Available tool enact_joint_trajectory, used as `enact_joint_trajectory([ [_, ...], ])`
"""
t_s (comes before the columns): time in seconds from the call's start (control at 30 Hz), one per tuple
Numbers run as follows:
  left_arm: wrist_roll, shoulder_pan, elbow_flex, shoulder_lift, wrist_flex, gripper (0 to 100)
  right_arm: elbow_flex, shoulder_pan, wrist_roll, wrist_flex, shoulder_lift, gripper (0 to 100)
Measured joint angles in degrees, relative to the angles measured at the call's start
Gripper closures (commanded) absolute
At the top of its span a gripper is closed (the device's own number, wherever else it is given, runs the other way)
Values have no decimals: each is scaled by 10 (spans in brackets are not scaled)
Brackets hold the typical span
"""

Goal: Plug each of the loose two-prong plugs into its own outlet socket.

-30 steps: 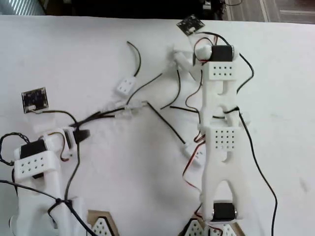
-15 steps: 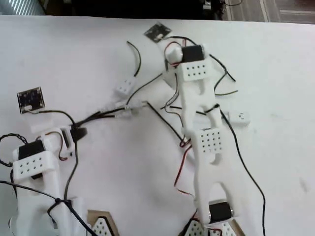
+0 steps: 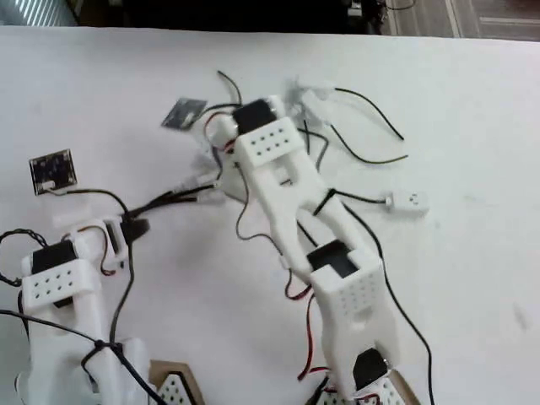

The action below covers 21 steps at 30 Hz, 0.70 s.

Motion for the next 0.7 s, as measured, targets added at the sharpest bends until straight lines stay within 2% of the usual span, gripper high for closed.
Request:
enact_joint_trajectory([
  [0.17,0,0,5,0,0,623,46,-38,12,-71,0,748],
  [0.47,0,-1,5,0,0,623,76,-38,12,-189,58,755],
  [0.7,0,-1,5,0,0,623,-3,-13,13,-189,131,906],
])
